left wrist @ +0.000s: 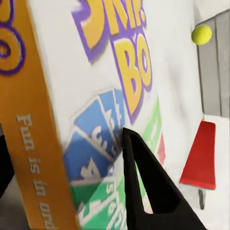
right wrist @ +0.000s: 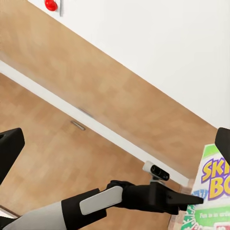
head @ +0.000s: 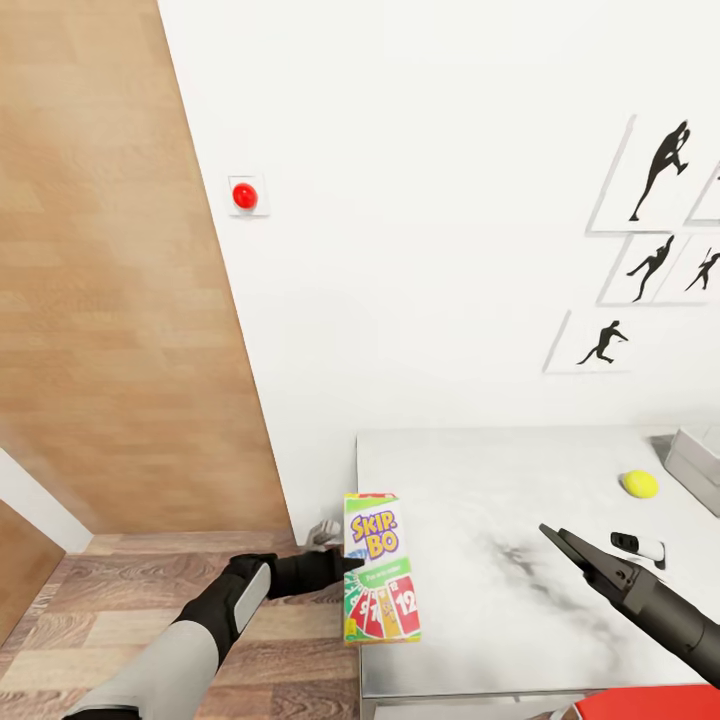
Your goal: Put all the toys in the child's room - the three board games (two on the bed and one on the table), the two jigsaw puzzles on the table, and the tennis ball on the table - inside the toy box on the table in the child's room.
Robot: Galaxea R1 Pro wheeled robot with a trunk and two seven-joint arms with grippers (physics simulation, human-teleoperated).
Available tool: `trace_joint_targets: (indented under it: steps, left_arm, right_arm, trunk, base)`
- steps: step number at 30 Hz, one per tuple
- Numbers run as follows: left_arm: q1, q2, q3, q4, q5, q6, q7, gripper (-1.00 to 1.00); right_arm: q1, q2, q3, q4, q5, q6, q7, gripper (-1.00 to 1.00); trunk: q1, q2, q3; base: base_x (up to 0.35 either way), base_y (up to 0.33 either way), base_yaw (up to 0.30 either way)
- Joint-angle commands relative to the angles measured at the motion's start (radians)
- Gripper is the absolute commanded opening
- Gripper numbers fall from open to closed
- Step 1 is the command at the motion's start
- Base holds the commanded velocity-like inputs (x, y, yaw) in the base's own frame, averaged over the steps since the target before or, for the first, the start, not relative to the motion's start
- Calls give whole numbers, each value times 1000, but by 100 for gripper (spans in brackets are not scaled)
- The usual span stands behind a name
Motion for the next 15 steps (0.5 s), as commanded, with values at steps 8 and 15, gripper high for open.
trace_joint_targets:
  steps: [8, 15]
  left_arm:
    - [-1, 6, 1, -5, -10, 37, -40, -100]
    - [-1, 44, 0, -46, -11, 137, -195, -100]
  right_arm:
    - [-1, 3, 1, 0, -2, 6, -2, 100]
    - [-1, 6, 0, 11, 60, -32, -8, 100]
  trunk:
    - [-30, 55, 24]
    - [-57, 104, 46]
  base:
    - [0, 0, 0]
    - [0, 0, 0]
